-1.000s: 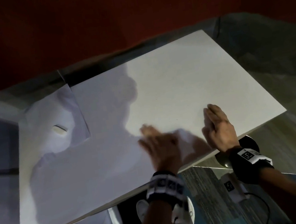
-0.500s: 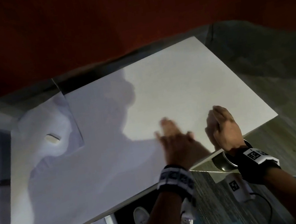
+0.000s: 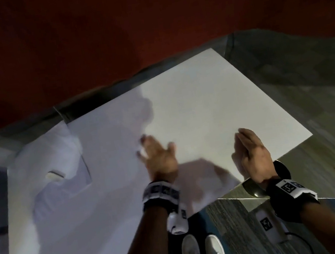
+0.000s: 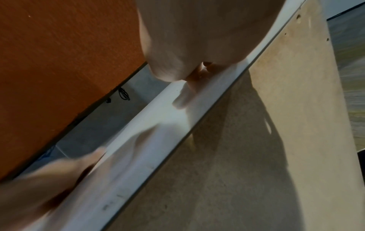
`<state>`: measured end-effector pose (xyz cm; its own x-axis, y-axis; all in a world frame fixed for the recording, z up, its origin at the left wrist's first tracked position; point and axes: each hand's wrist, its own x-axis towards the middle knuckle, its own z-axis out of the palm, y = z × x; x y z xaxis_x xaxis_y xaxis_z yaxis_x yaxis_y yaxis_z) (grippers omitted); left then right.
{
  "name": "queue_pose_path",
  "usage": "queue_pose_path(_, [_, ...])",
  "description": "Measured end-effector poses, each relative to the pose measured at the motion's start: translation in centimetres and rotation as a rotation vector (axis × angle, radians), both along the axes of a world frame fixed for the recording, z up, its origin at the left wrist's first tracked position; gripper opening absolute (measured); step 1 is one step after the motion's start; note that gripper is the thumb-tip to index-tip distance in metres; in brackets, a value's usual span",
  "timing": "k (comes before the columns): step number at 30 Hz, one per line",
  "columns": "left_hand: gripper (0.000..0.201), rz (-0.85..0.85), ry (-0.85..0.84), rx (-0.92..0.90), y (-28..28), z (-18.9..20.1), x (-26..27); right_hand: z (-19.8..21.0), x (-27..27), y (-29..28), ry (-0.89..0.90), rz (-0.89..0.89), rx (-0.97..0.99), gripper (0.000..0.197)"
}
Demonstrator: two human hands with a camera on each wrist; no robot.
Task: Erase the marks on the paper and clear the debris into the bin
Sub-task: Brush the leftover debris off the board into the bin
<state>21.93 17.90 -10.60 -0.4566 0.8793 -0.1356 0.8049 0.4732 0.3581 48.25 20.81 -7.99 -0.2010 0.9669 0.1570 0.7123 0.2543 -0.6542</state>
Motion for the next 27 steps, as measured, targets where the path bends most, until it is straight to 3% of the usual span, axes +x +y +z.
queue_pose_path(3, [0.078,-0.446,-0.076,-0.1,3.7,1.9,8.7,-0.7,0.2,0.3,0.007,0.018,0.007,0.062])
queue_pose_path(5, [0.075,-0.544,-0.085,-0.114,5.0,2.6,9.6,-0.9,0.5,0.6,0.0,0.023,0.005,0.046])
queue_pose_path(7, [0.086,-0.392,-0.043,0.032,4.2,2.1,6.1,-1.0,0.8,0.6,-0.016,0.034,-0.014,0.048])
queue_pose_path(9, [0.086,-0.119,-0.014,0.114,2.7,0.8,0.0,-1.1,0.7,0.5,-0.025,0.026,-0.02,0.056])
queue_pose_path(11, [0.077,0.165,-0.027,0.077,0.8,0.4,-5.6,-1.1,0.5,0.4,-0.017,-0.008,-0.03,0.058])
queue_pose_path(13, [0.077,0.305,-0.05,-0.001,0.3,0.3,-6.8,-1.0,0.2,0.5,-0.012,-0.037,-0.025,0.052])
queue_pose_path(15, [0.086,0.143,-0.029,-0.031,1.8,0.5,-3.5,-0.7,0.0,0.5,-0.017,-0.044,-0.001,0.056])
queue_pose_path(17, [0.09,-0.192,-0.038,-0.02,3.7,0.7,2.5,-0.4,0.0,0.5,-0.01,-0.047,0.01,0.06])
queue_pose_path(19, [0.086,-0.429,-0.093,-0.104,5.0,2.0,6.1,-0.4,-0.1,0.5,-0.029,-0.033,0.022,0.053])
queue_pose_path(20, [0.083,-0.468,-0.116,-0.13,5.7,3.2,5.9,-0.5,0.0,0.6,-0.04,-0.027,0.029,0.046])
queue_pose_path(23, [0.076,-0.332,0.002,-0.014,6.0,3.3,-0.8,-1.1,0.5,0.9,-0.034,-0.025,0.025,0.062])
queue_pose_path(25, [0.061,-0.109,0.112,0.075,5.7,2.7,-7.8,-1.4,0.6,0.9,-0.034,-0.034,0.022,0.072])
queue_pose_path(27, [0.068,0.129,-0.006,-0.025,5.3,2.5,-13.4,-1.5,0.4,0.8,-0.021,-0.045,0.025,0.072])
